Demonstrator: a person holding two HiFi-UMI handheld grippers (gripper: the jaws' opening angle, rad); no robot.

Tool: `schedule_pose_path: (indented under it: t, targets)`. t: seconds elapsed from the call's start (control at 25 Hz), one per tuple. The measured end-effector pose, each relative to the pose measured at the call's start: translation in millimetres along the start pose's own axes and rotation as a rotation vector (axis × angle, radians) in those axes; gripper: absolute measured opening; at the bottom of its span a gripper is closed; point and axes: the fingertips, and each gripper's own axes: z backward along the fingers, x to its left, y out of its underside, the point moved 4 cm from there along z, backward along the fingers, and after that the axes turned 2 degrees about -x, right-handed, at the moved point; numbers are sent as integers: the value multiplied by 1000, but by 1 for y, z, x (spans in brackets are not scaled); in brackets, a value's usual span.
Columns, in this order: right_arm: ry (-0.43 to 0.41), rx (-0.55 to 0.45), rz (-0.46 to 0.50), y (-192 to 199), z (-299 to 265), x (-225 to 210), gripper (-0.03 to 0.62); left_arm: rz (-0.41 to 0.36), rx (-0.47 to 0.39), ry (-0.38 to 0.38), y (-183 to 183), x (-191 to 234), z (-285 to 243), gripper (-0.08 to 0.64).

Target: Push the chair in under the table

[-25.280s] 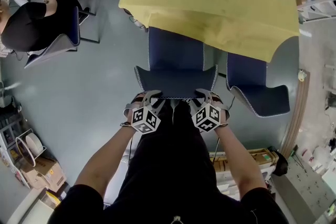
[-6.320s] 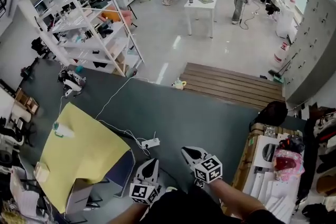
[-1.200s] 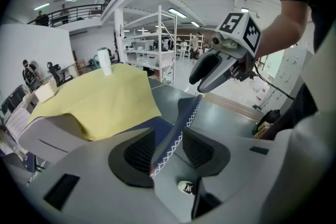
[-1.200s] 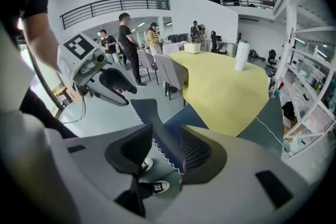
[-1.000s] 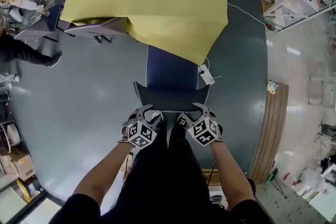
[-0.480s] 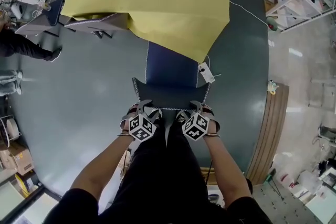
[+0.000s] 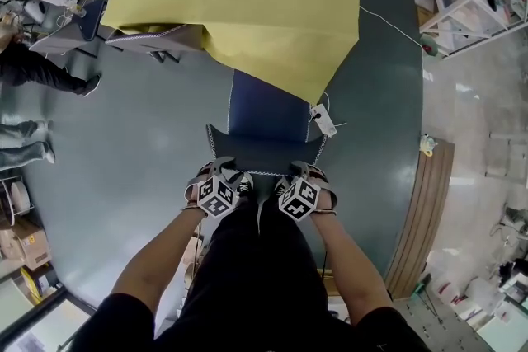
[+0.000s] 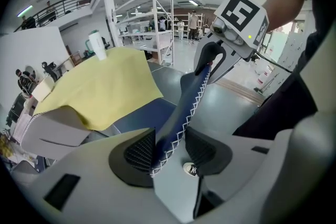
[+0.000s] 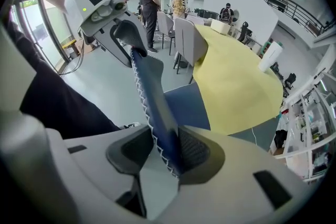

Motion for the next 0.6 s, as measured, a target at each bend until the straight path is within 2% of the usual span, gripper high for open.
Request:
schedule_pose_path:
  t: [0.6]
  targets:
    - [11,-27,-26,0,0,-3,150,9,25,-55,-4,0,-2,180]
